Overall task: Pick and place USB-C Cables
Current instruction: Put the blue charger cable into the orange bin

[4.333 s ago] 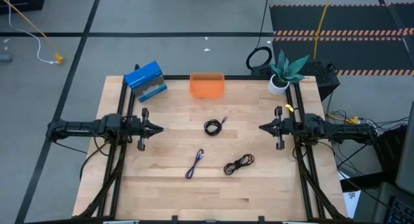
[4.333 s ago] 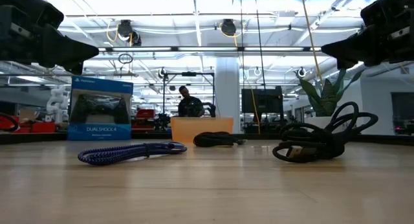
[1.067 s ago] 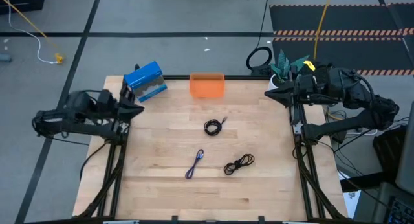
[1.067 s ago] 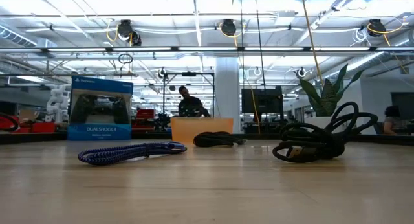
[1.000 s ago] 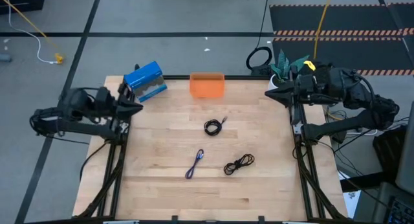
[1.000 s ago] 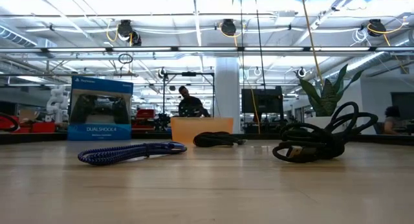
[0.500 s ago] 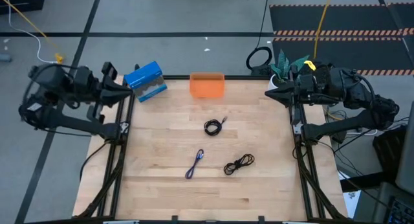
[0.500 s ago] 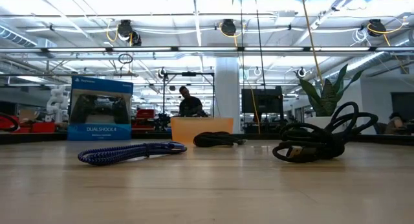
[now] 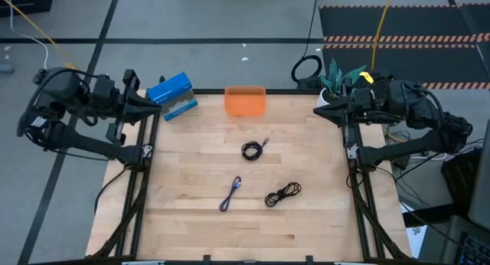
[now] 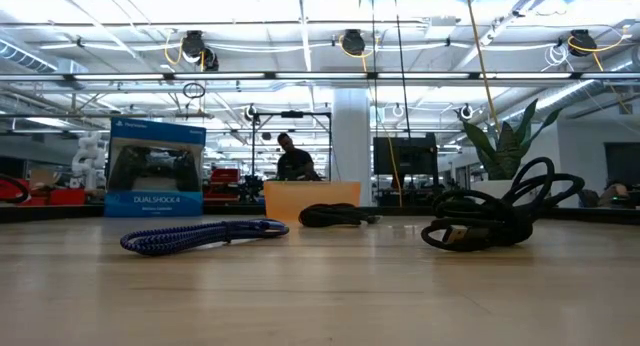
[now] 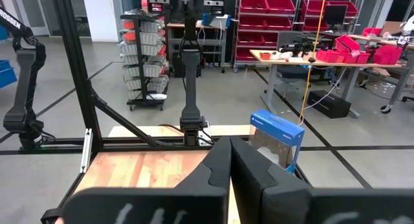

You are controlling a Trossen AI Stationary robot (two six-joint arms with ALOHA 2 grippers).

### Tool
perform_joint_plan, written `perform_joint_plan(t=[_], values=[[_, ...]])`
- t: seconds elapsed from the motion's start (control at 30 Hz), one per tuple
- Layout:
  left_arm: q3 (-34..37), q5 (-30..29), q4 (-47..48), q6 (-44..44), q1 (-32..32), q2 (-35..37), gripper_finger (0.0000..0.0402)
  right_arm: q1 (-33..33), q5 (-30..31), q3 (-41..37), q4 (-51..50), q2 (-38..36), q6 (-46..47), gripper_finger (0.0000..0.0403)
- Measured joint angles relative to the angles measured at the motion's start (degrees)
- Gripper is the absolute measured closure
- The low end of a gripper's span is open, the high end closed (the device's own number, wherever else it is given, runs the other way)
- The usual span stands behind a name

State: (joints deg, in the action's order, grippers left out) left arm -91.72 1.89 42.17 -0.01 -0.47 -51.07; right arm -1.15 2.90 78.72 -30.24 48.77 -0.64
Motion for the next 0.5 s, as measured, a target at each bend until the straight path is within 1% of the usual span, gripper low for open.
perform_joint_plan(t=[0.5], values=[[0.0,-0.02,0.21,-0.07,0.0,-2.42,0.0366,0.01,-0.02,0.0,-0.02,0.15,2.72,0.0403]])
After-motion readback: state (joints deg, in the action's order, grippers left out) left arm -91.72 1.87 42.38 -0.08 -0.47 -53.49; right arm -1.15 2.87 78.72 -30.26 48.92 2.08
